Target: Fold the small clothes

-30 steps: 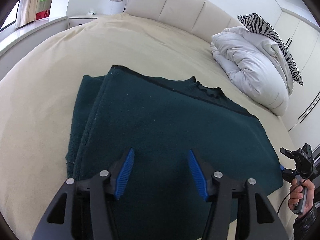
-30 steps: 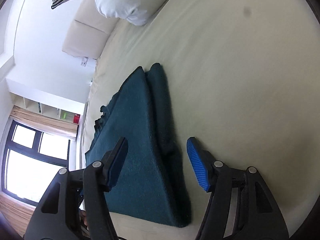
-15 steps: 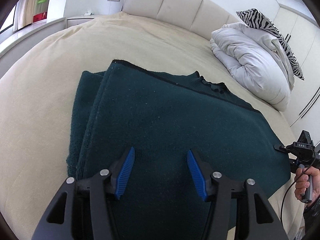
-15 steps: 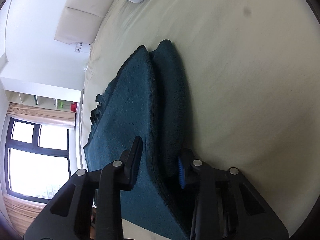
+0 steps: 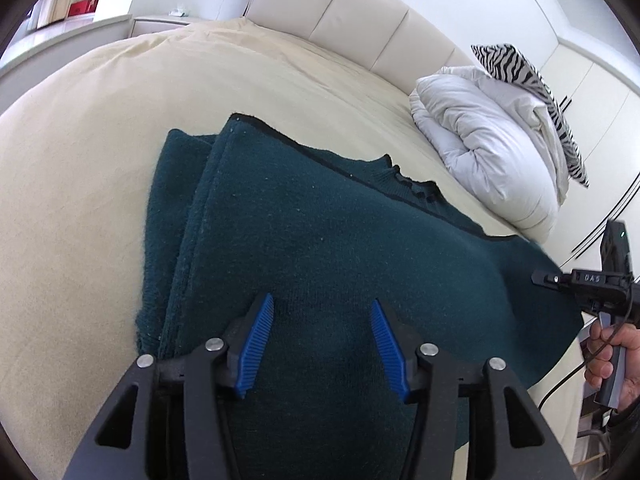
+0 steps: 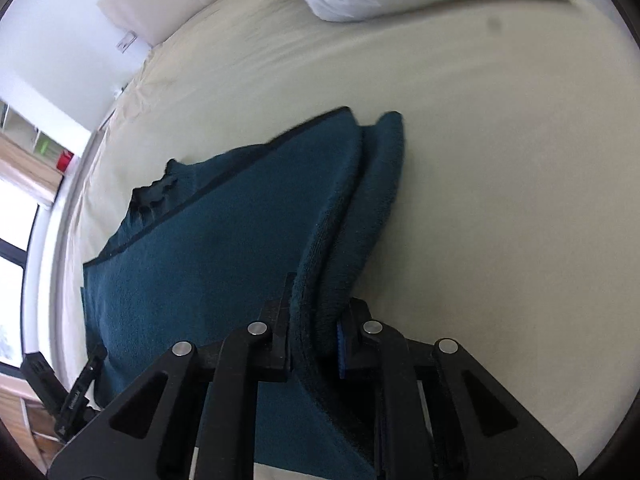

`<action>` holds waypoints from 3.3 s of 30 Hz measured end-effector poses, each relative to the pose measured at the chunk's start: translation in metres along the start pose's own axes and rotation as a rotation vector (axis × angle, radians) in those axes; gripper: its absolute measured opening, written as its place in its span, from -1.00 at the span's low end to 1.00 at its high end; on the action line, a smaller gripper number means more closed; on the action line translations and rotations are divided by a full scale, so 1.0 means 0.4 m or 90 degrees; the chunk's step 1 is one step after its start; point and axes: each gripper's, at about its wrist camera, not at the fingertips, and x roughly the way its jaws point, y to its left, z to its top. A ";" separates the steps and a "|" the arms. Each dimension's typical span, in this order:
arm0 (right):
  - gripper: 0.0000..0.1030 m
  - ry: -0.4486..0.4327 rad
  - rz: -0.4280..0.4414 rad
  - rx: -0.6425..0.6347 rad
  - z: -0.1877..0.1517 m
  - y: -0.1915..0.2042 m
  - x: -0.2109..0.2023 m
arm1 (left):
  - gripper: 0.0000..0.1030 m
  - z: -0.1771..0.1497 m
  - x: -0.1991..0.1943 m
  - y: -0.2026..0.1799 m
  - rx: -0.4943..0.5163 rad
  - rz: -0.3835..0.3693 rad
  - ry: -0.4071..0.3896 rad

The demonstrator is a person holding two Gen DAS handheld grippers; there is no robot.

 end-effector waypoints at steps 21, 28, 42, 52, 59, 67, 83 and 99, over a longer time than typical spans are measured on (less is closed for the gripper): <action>-0.49 0.066 0.163 -0.318 -0.210 0.604 0.127 | 0.35 0.109 0.001 0.022 -0.150 -0.117 0.060; -0.11 0.049 0.229 -0.352 -0.341 0.484 0.016 | 0.35 0.109 0.038 -0.047 -0.106 -0.077 0.111; -0.08 -0.005 0.242 -0.139 -0.435 0.135 -0.035 | -0.39 0.105 0.087 -0.070 -0.157 -0.085 0.204; -0.08 -0.027 0.261 -0.157 -0.461 0.175 -0.025 | -0.69 0.094 0.079 -0.027 -0.243 -0.164 0.189; -0.08 -0.029 0.255 -0.166 -0.444 0.198 -0.021 | -0.70 0.126 0.041 -0.057 -0.158 -0.097 0.173; -0.08 -0.025 0.249 -0.189 -0.441 0.227 -0.009 | -0.73 0.140 -0.004 -0.111 -0.095 -0.088 0.161; -0.12 -0.073 0.242 -0.249 -0.386 0.281 -0.035 | -0.76 0.211 -0.069 -0.014 -0.125 -0.112 0.100; -0.08 -0.013 0.331 -0.391 -0.351 0.453 -0.025 | -0.75 0.155 -0.040 0.196 -0.152 -0.039 0.118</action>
